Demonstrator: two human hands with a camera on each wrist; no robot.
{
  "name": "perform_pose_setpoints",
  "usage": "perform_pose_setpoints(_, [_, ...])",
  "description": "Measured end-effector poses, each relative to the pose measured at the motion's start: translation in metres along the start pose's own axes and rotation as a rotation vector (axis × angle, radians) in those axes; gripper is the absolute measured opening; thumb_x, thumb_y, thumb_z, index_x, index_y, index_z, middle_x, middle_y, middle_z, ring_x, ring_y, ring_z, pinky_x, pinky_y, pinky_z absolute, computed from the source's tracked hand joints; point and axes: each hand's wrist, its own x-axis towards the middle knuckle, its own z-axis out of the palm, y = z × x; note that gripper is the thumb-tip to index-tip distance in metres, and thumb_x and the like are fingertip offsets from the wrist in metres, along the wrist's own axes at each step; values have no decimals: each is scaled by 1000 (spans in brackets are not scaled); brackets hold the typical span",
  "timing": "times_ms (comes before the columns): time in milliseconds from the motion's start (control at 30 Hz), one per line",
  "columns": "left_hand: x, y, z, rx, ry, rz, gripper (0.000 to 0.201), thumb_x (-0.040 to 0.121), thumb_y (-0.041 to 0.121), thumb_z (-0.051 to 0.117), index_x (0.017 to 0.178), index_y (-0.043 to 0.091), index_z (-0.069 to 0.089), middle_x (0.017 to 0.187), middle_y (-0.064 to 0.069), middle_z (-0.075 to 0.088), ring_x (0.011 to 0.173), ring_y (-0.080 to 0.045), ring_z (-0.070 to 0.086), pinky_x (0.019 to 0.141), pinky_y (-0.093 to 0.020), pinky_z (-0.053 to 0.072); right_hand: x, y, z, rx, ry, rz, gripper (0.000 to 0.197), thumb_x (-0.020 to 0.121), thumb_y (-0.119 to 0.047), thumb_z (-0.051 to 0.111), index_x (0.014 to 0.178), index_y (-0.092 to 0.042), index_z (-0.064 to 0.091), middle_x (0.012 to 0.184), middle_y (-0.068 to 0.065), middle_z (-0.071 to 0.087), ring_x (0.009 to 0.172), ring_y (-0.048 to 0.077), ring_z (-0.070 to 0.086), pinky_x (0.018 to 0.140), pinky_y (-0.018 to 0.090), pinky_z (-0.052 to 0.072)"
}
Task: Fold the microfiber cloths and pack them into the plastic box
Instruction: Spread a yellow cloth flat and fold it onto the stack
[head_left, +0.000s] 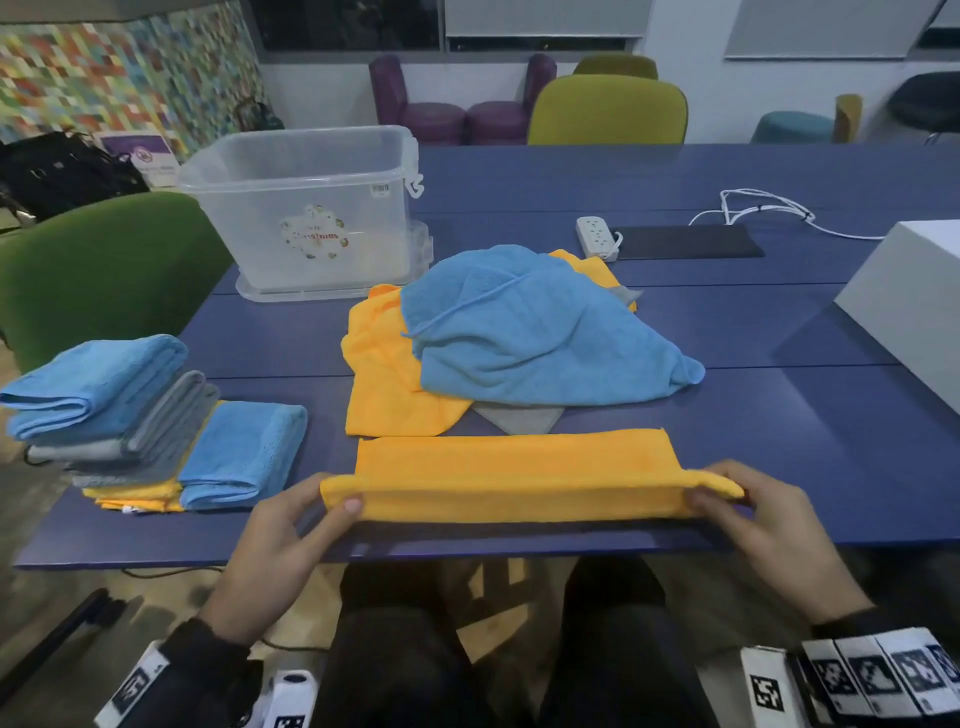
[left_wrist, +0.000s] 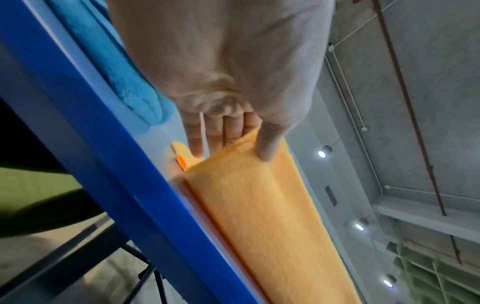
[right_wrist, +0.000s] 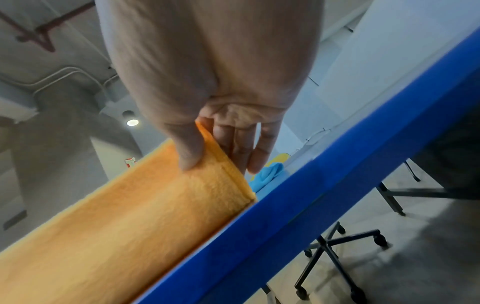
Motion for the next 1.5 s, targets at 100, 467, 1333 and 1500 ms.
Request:
perform_pose_setpoints(100, [14,0,15,-24,129,-67,19,102,26,58,84,26,63,72,8,59,70,-6,54,65,-29,43,13,5,12,8,82,113,24,95,-29,65,75,-20,57,59,-5,50,57,10,48,57,25,37])
perform_pose_setpoints(467, [45,-5,45,640,293,-359,34,106,39,44,78,21,40,68,-3,52,68,-29,52,62,-40,40,57,-7,34,-328,-17,418,27,100,-54,46,94,-28,52,92,6,62,89,33,57,72,42,46])
perform_pose_setpoints(1333, [39,29,84,841,354,-37,54,101,34,44,146,5,47,152,-19,44,142,-39,39,116,-58,33,39,-75,83,-487,285,-27,50,100,-30,54,145,-10,46,150,14,44,141,33,40,114,53,35])
perform_pose_setpoints(1500, [49,25,144,822,23,59,60,104,29,20,155,6,39,168,-12,24,158,-27,13,126,-55,14,37,-95,147,-400,-218,-291,58,105,-35,20,157,-14,32,166,3,25,155,18,16,123,49,23])
